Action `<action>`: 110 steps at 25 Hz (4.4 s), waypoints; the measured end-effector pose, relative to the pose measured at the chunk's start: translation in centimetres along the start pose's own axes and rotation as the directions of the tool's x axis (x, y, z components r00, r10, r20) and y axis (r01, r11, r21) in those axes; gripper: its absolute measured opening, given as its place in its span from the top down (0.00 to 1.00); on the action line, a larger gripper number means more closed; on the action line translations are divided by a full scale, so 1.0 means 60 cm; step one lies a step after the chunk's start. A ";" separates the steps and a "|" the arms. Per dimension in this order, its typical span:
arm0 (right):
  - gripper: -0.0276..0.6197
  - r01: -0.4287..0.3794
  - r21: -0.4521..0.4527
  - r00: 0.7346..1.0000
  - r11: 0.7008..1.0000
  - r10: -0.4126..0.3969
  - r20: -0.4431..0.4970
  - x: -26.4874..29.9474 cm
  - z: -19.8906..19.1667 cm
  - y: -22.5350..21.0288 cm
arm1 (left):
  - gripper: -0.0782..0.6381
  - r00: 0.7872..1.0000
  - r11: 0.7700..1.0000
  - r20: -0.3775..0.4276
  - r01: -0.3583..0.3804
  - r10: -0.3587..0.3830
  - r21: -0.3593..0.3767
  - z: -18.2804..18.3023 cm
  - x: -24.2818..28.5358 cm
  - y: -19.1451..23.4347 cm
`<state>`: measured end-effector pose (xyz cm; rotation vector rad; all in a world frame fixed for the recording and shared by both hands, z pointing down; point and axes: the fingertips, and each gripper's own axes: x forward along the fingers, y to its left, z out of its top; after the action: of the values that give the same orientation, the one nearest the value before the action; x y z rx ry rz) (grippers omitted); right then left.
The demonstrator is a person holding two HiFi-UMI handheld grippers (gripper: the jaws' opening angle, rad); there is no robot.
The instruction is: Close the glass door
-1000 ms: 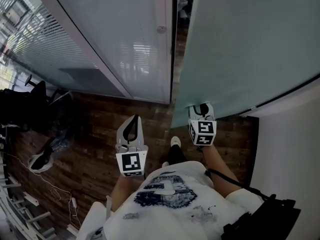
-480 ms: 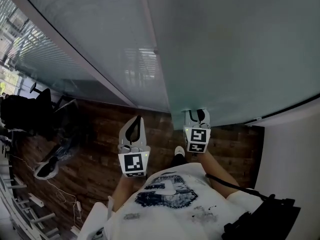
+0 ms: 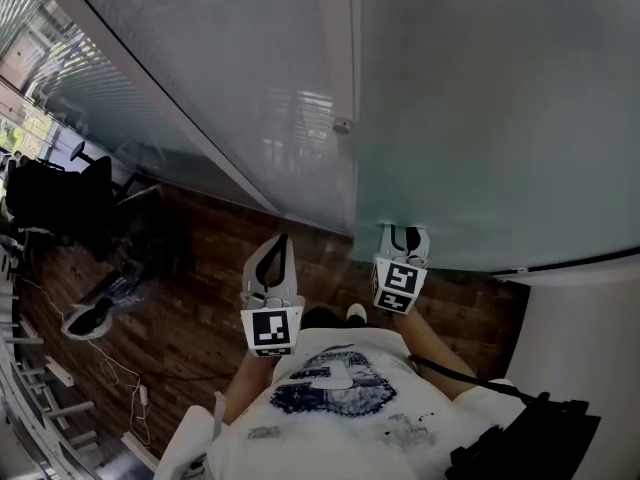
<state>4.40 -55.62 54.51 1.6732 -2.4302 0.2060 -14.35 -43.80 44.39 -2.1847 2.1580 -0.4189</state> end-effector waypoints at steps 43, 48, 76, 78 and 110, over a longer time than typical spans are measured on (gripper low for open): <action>0.77 0.228 0.023 0.973 0.973 -0.229 0.012 0.156 0.050 -0.055 | 0.89 0.731 0.733 0.053 0.680 -0.680 0.026 0.008 0.238 -0.088; 0.77 0.237 0.025 0.971 0.971 -0.238 0.017 0.180 0.058 -0.067 | 0.89 0.734 0.735 0.053 0.677 -0.678 0.036 0.012 0.242 -0.083; 0.77 0.243 0.018 0.970 0.970 -0.244 0.024 0.186 0.057 -0.066 | 0.89 0.759 0.760 0.047 0.649 -0.649 0.020 0.009 0.251 -0.081; 0.77 0.244 0.018 0.969 0.969 -0.245 0.021 0.189 0.057 -0.069 | 0.89 0.763 0.765 0.049 0.644 -0.644 0.017 0.010 0.254 -0.082; 0.77 0.215 -0.020 0.976 0.976 -0.216 -0.013 0.203 0.067 -0.065 | 0.89 0.902 0.903 -0.045 0.429 -0.430 -0.023 -0.015 0.055 -0.154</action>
<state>3.52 -68.94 53.39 1.9020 -2.2105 0.1633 -5.58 -46.66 47.81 -2.6833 1.6828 -0.4782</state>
